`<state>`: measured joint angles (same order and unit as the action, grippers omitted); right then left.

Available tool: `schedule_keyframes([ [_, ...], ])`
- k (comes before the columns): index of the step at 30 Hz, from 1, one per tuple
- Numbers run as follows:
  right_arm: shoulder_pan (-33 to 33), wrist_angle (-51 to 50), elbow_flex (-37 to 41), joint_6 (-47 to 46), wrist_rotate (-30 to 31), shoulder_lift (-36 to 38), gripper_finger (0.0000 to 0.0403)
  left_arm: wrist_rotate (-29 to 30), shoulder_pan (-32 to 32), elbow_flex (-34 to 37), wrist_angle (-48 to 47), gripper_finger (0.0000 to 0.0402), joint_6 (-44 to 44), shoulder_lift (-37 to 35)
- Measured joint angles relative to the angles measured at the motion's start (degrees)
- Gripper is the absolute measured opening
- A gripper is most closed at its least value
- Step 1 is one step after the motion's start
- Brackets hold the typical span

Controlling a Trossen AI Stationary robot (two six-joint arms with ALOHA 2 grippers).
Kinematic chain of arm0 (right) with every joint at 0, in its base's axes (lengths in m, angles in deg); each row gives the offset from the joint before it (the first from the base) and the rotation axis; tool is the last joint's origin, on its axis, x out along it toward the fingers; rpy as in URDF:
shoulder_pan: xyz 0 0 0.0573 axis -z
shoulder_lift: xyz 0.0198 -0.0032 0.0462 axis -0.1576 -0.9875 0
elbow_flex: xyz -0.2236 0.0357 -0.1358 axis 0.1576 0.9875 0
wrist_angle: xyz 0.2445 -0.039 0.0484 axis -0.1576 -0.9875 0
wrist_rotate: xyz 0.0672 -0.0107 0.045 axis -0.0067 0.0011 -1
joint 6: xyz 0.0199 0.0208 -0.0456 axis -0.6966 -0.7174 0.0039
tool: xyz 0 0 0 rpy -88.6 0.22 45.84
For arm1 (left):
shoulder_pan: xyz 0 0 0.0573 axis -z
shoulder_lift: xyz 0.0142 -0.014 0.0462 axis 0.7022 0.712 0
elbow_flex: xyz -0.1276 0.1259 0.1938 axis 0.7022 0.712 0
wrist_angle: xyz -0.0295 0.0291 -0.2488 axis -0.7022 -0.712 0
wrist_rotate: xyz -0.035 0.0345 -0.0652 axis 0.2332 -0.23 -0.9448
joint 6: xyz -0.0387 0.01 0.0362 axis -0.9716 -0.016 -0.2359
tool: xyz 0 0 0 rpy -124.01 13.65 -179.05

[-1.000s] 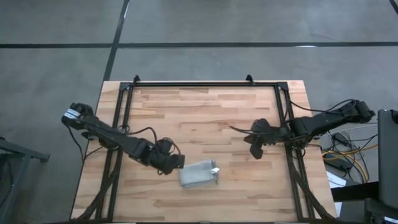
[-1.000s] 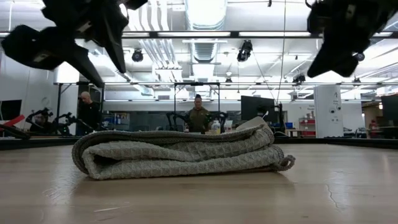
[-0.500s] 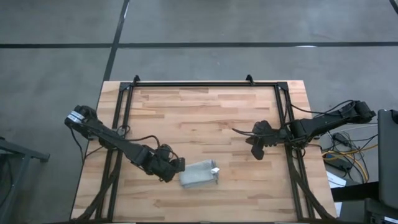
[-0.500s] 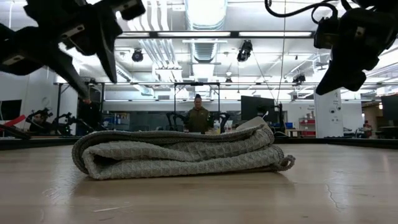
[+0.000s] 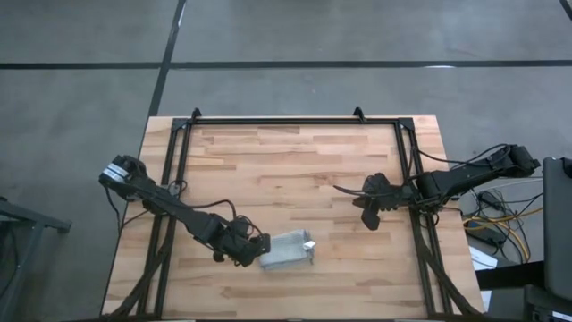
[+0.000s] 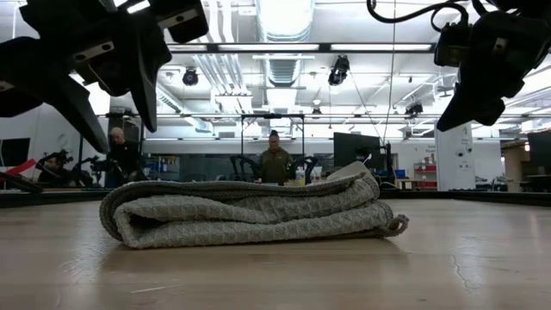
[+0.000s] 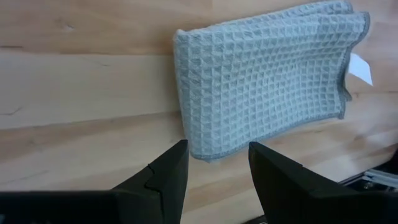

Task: Fold microfiber towels
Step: Fold the microfiber cloth on the table

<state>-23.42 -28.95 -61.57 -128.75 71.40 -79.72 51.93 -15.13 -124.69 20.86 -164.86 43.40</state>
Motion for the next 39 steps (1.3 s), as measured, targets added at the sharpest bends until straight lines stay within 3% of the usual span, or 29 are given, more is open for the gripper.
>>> schedule_keyframes([
  [12,0.0,0.1,0.0,1.29,0.02,0.0,0.0038,1.31,0.11,1.01,-0.18,0.0172,-2.54,0.63],
  [20,0.0,0.44,0.0,2.6,0.04,0.0,0.0038,0.97,0.08,1.05,6.89,0.0172,-2.0,5.52],
  [39,-0.02,0.46,0.0,3.67,0.07,-0.02,0.0038,0.98,-0.16,1.09,11.08,0.0172,-1.79,11.99],
])
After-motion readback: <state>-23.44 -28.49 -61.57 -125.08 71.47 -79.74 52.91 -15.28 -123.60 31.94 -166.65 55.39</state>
